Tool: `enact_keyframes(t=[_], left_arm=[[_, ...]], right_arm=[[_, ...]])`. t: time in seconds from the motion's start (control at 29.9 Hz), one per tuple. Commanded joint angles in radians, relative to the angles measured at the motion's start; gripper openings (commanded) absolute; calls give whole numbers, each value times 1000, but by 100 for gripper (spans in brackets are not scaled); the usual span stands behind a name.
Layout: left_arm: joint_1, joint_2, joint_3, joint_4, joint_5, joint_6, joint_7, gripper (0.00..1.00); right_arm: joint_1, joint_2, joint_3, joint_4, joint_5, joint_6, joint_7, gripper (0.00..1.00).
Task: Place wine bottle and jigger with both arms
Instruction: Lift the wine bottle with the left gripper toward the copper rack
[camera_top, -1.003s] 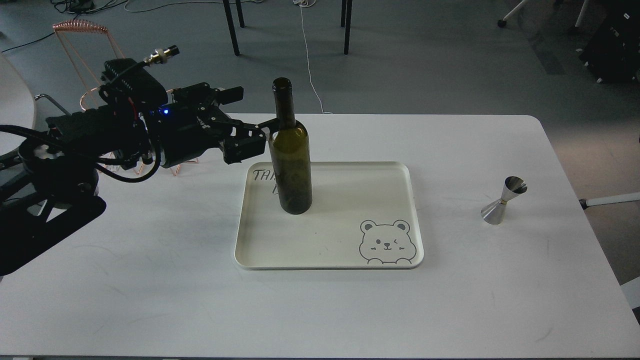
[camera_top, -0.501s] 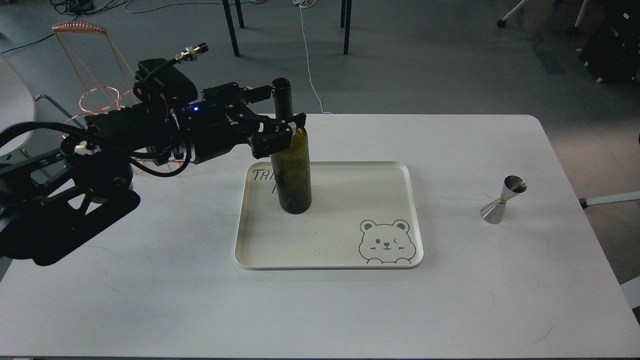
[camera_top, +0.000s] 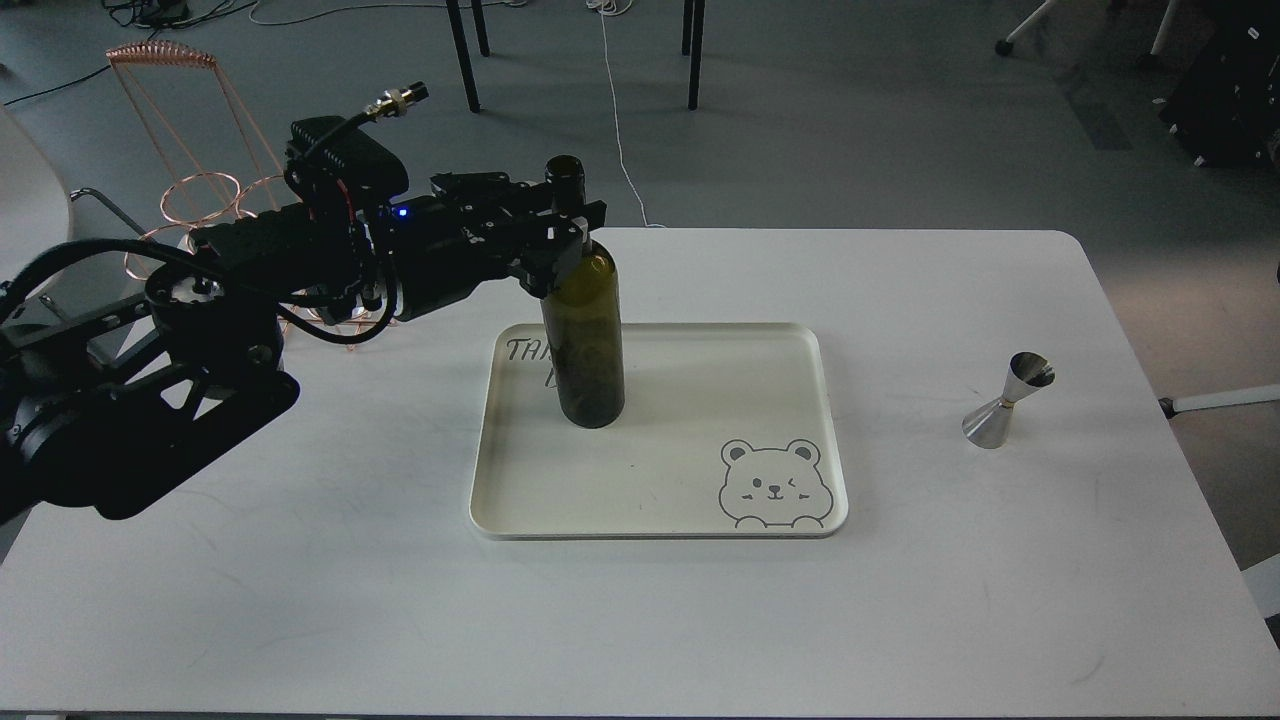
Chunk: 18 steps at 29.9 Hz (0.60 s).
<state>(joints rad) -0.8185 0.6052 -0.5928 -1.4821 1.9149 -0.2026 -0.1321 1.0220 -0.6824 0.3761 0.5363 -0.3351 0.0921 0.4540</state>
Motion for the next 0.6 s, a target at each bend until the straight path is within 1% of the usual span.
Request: enact_keyframes(t=[0.0, 0.1, 0.23, 0.3, 0.37, 0.5, 0.57], left_arm=[[-5, 8, -10, -4, -2, 0, 0, 20], [-10, 13, -31, -13, -4, 3, 2, 16], [-21, 57, -91, -35, -28, 5, -1, 16], [-37, 111, -108, -53, -80, 3, -3, 16], [-54, 197, -110, -63, -143, 2, -7, 16], [-83, 336, -104, -53, -221, -1, -12, 17], [-96, 384, -98, -46, -238, -1, -15, 17]], right_arm=[[0, 1, 0, 1, -1, -2, 0, 96], [1, 1, 0, 1, -1, -2, 0, 96], [3, 0, 0, 1, 1, 0, 0, 96], [4, -2, -2, 1, -1, 0, 0, 96], [4, -3, -2, 1, -1, 0, 0, 96], [4, -2, 0, 1, 1, 0, 0, 96], [3, 0, 0, 1, -1, -2, 0, 96]])
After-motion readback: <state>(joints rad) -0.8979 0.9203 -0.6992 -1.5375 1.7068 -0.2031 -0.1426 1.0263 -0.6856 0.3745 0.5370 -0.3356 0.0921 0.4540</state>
